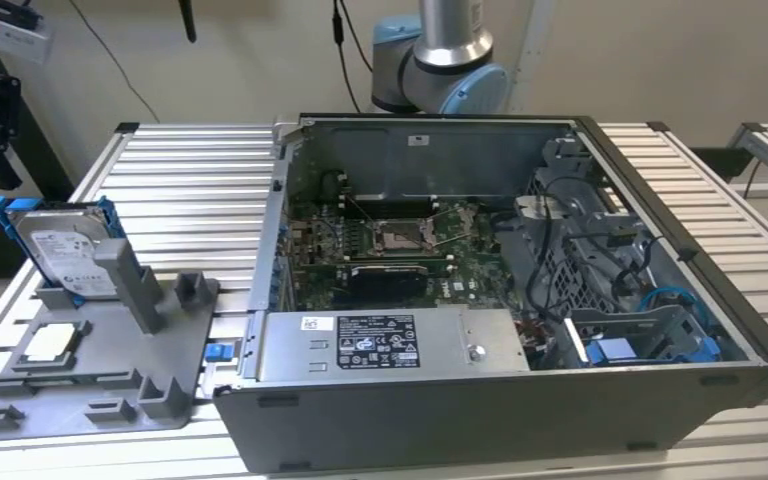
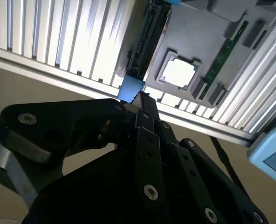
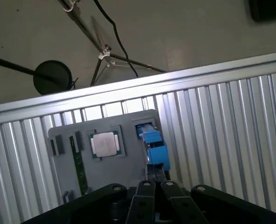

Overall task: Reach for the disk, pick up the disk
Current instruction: 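Pick up the disk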

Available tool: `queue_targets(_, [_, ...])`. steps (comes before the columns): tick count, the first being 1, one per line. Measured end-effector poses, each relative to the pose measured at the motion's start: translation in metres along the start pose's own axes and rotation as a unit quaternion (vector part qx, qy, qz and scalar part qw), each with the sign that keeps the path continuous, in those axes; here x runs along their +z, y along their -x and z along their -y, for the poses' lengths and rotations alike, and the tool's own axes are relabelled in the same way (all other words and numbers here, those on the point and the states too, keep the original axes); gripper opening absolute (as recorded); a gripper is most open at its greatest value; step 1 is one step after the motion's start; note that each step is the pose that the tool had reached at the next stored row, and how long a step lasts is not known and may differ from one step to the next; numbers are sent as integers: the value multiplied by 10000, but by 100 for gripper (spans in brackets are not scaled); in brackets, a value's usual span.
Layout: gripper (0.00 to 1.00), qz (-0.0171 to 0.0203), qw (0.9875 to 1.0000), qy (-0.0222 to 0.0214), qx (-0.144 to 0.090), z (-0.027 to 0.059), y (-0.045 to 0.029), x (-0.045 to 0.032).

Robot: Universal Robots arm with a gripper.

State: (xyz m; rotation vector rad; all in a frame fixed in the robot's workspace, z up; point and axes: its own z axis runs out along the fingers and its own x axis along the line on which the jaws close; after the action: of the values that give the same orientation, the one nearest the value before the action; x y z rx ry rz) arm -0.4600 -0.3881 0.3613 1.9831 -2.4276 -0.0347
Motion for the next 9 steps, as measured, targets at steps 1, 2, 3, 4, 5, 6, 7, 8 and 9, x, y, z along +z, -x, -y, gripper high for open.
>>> queue_targets(1, [0,0,10000,0,-3,0,0,1])
queue_targets(2, [0,0,10000,-3,-21,1,1,4])
queue_targets(3, [0,0,10000,-6,-72,1,1,9])
queue_targets(4, [0,0,9999,-11,-145,0,0,16])
queue_targets(5, [0,0,9998,-15,-215,1,0,22])
queue_targets(6, [0,-1,9996,-19,-288,1,0,30])
queue_targets(7, [0,-1,9993,-26,-369,1,0,40])
queue_targets(8, [0,-1,9990,-34,-443,1,0,47])
queue_targets(9, [0,-1,9986,-43,-522,1,0,54])
